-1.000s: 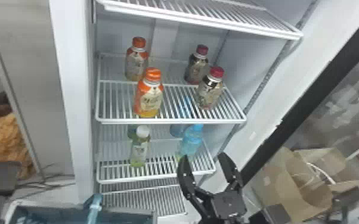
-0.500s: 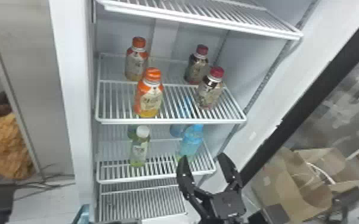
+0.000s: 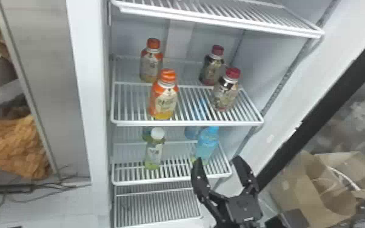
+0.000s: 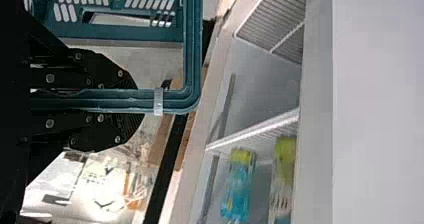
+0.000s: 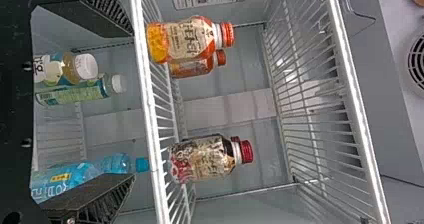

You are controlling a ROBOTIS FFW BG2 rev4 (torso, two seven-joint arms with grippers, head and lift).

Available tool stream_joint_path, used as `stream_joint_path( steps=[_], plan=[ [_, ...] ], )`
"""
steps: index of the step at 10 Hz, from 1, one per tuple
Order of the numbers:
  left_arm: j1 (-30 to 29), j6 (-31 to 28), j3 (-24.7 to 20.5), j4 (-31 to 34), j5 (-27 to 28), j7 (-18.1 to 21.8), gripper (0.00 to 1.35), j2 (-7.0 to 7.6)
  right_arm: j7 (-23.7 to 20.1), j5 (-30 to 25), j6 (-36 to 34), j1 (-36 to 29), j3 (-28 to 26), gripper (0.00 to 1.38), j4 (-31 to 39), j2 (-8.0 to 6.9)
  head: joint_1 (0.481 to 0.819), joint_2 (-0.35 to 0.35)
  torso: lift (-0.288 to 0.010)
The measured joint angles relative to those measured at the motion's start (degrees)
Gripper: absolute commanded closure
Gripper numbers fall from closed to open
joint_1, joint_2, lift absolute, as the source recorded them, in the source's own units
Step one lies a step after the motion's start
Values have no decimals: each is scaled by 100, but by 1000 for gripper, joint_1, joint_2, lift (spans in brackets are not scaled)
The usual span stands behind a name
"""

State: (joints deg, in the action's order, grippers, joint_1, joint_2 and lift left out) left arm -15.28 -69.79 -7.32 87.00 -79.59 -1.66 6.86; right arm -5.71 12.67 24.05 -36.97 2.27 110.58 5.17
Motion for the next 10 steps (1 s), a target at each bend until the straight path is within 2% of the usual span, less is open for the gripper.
stream_joint_path(
  steps=[2, 6, 8, 10],
  plan=[
    [163, 99, -57, -762, 336, 270, 1207, 53, 0, 10, 0, 28, 20, 24, -28, 1, 695, -257, -40],
    [319, 210, -254, -2030, 764, 479, 1207, 144, 0, 100, 0, 126, 81, 13, -159, -7, 695, -210, -40],
    [281, 444, -290, -2149, 903, 705, 1207, 157, 0, 155, 29, 236, 142, 13, -228, -14, 695, -182, -40],
    [492, 652, -186, -2154, 1169, 799, 1207, 132, -7, 187, 54, 283, 231, 5, -288, 17, 695, -165, -40]
  ],
)
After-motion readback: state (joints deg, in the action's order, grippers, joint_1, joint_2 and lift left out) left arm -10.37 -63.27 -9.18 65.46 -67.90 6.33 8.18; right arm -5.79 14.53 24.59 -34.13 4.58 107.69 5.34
